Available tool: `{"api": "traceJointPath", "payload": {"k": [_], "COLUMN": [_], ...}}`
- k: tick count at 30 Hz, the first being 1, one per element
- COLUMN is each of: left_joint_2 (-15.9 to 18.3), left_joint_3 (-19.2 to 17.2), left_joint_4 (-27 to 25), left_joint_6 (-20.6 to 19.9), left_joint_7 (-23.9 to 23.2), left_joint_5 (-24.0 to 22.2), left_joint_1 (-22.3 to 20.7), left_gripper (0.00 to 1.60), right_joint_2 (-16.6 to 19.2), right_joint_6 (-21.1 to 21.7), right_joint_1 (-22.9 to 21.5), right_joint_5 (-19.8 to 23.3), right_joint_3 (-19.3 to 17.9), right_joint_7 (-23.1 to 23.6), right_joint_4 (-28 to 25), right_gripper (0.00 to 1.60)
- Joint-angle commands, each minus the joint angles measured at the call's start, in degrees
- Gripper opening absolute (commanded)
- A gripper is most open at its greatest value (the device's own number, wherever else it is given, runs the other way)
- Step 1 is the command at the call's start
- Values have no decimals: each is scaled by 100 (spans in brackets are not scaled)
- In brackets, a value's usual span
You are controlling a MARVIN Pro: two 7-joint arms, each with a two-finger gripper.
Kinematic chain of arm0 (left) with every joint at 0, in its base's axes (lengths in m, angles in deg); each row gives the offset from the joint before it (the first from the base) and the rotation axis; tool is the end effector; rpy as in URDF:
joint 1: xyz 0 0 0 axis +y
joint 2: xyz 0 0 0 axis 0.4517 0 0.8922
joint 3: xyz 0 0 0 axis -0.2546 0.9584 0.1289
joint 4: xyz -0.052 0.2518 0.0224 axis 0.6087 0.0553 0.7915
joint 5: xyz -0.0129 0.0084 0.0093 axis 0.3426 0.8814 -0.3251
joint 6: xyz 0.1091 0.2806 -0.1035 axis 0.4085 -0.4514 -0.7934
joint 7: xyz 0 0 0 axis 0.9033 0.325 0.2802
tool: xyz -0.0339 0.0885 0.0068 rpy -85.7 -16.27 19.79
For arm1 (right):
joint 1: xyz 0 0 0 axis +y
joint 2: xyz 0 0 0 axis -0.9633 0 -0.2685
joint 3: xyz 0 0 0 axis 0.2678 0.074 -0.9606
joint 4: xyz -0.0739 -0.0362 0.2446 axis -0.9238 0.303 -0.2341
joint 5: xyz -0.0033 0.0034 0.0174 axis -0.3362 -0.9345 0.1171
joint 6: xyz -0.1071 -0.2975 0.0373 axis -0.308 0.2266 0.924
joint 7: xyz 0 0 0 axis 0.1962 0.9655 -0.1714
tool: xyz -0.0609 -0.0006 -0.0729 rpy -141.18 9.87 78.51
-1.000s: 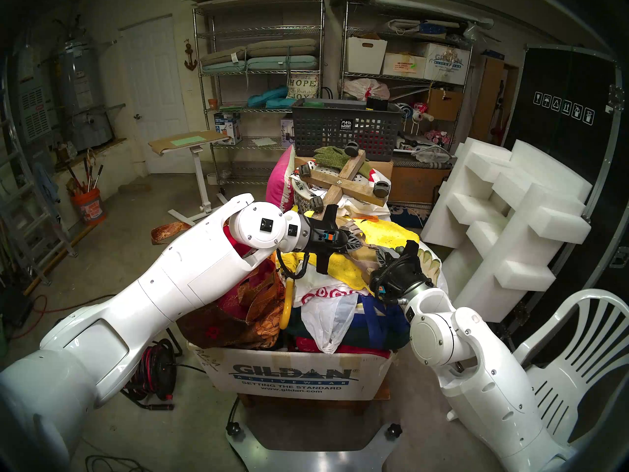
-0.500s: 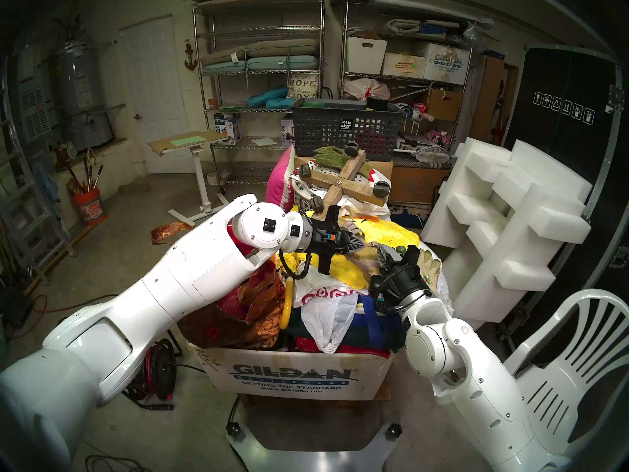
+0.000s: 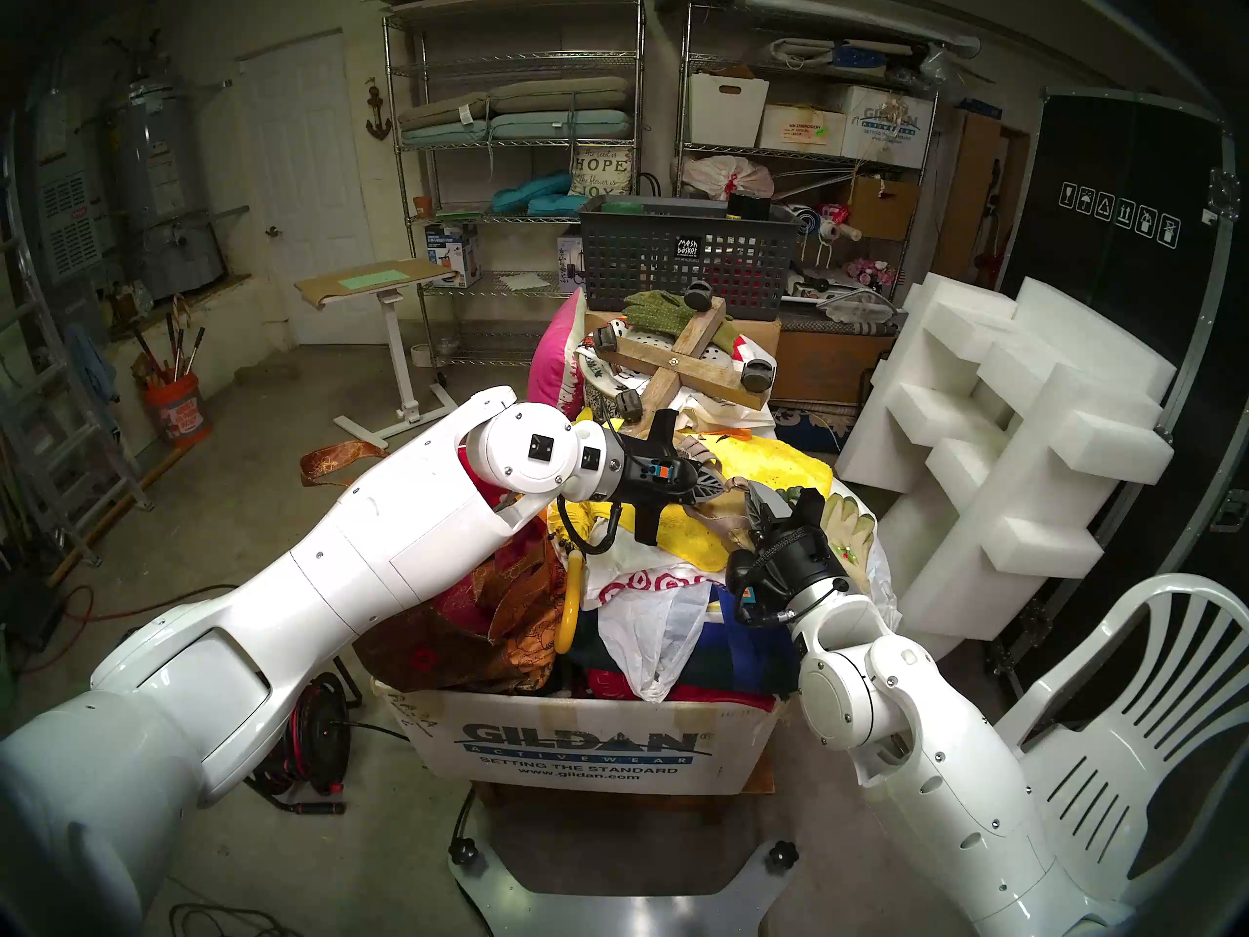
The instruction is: Unbuckle a shoe
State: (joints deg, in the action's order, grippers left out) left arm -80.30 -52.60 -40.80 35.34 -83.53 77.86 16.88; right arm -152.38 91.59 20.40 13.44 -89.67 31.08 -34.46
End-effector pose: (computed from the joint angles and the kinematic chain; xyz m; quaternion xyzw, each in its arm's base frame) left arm 0.4629 -0.1685 -0.1464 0.3865 -0.7553 0.5283 0.0313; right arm 0.3838 0.0453 -0.2147 0.4268 0.5204 0.5860 0.4513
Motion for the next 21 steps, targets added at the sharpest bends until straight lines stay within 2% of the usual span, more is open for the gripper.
{"api": "traceJointPath", "payload": {"k": [1,6,7,8,9,13,19,20,21], "left_joint_2": [-90,-92,-90,-86,-86,-60,-16,-12,-7], "left_joint_3": [-49,-52,-53,-54,-54,-65,-82,-84,-86], "left_joint_4": [-27,-6,-2,-4,-4,-28,-76,-82,-88], "left_joint_6": [-4,11,16,16,16,14,-4,-6,-8], "left_joint_7": [16,19,15,11,11,5,-7,-8,-10], "left_joint_5": [-5,-3,-4,-4,-4,-8,-16,-17,-18], "left_joint_1": [-123,-118,-117,-116,-116,-108,-98,-97,-95], "left_gripper": [0,0,0,0,0,0,0,0,0], "right_joint_2": [39,11,-1,-25,-25,-67,-108,-112,-111], "right_joint_6": [-86,-42,-37,-13,-13,3,27,35,46], "right_joint_1": [-163,-151,-156,-155,-155,-193,-247,-253,-260], "right_joint_5": [-119,-125,-116,-99,-99,-68,-53,-47,-48], "right_joint_3": [20,19,12,-1,-1,-35,-83,-91,-100], "right_joint_7": [-164,-99,-89,-66,-66,-54,-11,2,19], "right_joint_4": [-52,-54,-37,-28,-28,5,17,16,16], "right_gripper": [0,0,29,36,36,72,78,86,114]}}
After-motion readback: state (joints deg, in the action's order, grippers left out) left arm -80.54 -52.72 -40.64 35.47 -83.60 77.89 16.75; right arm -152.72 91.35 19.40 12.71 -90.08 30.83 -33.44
